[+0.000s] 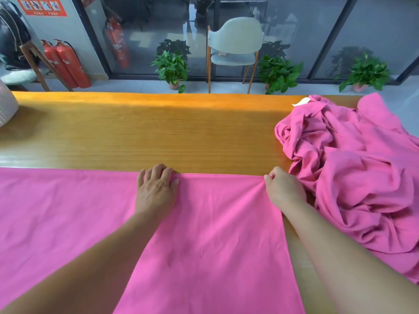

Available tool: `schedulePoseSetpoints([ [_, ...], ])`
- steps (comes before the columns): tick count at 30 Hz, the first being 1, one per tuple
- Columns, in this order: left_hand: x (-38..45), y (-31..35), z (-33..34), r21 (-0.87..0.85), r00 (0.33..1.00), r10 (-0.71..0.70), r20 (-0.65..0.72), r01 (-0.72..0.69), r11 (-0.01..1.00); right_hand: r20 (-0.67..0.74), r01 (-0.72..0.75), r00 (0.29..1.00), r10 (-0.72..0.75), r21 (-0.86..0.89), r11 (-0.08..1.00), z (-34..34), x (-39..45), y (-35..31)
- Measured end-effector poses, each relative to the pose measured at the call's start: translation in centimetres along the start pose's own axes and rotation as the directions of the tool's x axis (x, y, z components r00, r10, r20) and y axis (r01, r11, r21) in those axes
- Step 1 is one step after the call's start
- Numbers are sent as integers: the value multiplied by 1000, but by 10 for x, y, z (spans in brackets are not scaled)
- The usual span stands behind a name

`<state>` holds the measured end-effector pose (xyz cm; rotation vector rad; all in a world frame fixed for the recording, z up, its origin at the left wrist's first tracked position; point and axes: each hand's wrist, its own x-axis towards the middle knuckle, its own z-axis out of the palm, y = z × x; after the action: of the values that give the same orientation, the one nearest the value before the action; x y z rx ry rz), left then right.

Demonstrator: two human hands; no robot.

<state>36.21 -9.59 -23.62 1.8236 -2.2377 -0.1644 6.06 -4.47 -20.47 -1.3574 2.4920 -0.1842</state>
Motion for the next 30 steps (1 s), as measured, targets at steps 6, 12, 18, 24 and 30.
schedulePoseSetpoints([
  [6, -14, 25, -5, -104, 984, 43, -173, -61, 993, -395, 459, 806, -440, -52, 887, 25, -65, -60],
  [12, -25, 19, 8, 17, 991, -11, 131, 9, 1000, 14, 522, 853, -521, -35, 852, 74, -104, -82],
  [18, -21, 22, 5, 100, 966, -46, 254, 21, 995, 0, 111, 994, -113, -186, 976, 37, -50, 1],
  [24, -38, 28, -1, -66, 992, 63, 106, -57, 996, -84, 402, 914, -396, 75, 913, 58, -129, -76],
  [30, -55, 23, 6, 70, 967, 74, 244, -94, 993, -83, 310, 944, -319, -99, 945, 79, -165, -13],
])
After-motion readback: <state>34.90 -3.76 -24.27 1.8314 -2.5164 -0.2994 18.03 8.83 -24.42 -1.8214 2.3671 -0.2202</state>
